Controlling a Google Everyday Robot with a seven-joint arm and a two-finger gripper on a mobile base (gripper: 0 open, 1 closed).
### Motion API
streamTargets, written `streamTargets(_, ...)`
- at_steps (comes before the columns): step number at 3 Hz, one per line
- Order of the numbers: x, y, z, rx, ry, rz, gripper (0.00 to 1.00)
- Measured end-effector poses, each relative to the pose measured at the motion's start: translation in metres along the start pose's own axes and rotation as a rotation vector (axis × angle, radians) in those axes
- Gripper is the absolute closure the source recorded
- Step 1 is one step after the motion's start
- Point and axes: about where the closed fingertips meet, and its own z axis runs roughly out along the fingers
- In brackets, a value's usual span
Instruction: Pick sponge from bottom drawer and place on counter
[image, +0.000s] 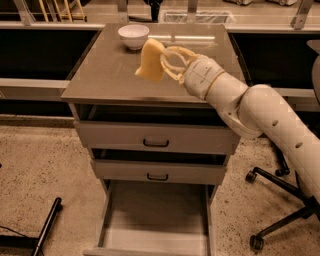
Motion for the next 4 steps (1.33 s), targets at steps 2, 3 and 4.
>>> streamTargets(2, 0.035, -0.038, 0.01, 0.089, 0.198, 0.092, 0.82)
streamTargets(3, 0.045, -0.041, 0.005, 0.094, 0.226, 0.091, 0.58)
streamTargets(4, 0.044, -0.041, 0.006, 0.093, 0.225, 0.091, 0.34)
